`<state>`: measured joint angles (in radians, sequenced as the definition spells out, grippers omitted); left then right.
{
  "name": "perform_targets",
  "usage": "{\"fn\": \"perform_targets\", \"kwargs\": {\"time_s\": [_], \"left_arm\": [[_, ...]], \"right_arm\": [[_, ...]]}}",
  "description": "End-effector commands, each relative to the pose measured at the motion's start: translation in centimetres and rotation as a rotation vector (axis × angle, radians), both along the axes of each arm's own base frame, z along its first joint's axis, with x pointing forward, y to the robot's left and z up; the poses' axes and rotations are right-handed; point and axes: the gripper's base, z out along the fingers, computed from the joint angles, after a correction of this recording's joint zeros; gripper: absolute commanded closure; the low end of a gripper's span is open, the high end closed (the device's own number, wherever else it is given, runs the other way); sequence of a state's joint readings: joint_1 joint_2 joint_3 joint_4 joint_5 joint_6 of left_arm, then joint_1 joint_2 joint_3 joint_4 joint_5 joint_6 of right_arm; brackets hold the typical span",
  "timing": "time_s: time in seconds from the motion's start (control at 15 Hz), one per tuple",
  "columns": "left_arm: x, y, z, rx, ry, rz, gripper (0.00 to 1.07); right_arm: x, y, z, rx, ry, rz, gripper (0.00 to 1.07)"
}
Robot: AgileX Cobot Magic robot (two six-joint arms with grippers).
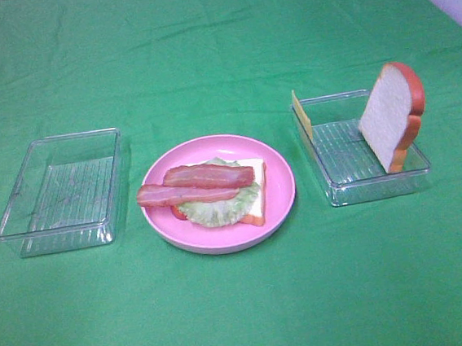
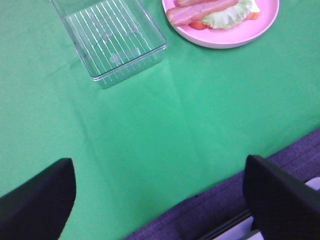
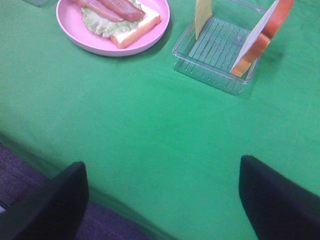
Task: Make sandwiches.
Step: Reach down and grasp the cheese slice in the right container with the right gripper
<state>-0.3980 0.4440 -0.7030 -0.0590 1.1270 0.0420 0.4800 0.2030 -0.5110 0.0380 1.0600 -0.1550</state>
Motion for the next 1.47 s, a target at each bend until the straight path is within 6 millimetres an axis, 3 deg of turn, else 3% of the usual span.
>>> {"fn": "perform_targets", "kwargs": {"time_s": [0.07, 0.33, 0.53, 0.73, 0.8, 0.87, 1.0, 1.2, 1.47], "left_arm": [[-2.0, 0.8, -0.8, -0.040, -0.087, -0.005, 0.21], [-4.3, 1.8, -4.1, -0.094, -0.207, 0.001, 0.21], [-5.9, 2.5, -4.3, -0.142, -0.323, 0.003, 0.21], [-5.8, 2.5, -4.3, -0.141, -0.320, 0.005, 0.21], [-5.8, 2.5, -4.3, -0.141, -0.320, 0.005, 0.21], [-5.8, 2.5, -4.3, -0.141, -0.320, 0.005, 0.21], [-5.8, 2.5, -4.3, -0.141, -0.320, 0.005, 0.21], [-5.8, 2.5, -4.3, -0.141, -0.320, 0.005, 0.21], [-5.8, 2.5, -4.3, -0.141, -0.320, 0.005, 0.21]], "right_arm": [[1.2, 0.5, -0.2, -0.046, 0.062, -0.009, 0.30], [3.8, 1.5, 0.0, -0.111, 0.194, -0.059, 0.31], [7.3, 3.0, 2.3, -0.104, 0.283, -0.173, 0.31], [10.6, 4.6, 4.8, -0.068, 0.321, -0.269, 0.32], [12.3, 5.4, 5.8, -0.072, 0.323, -0.288, 0.35], [15.5, 7.0, 7.1, -0.084, 0.322, -0.282, 0.40], [18.7, 8.5, 7.9, -0.106, 0.325, -0.283, 0.41], [23.4, 10.6, 8.1, -0.148, 0.321, -0.292, 0.46], [27.9, 12.8, 7.2, -0.188, 0.366, -0.302, 0.47]]}}
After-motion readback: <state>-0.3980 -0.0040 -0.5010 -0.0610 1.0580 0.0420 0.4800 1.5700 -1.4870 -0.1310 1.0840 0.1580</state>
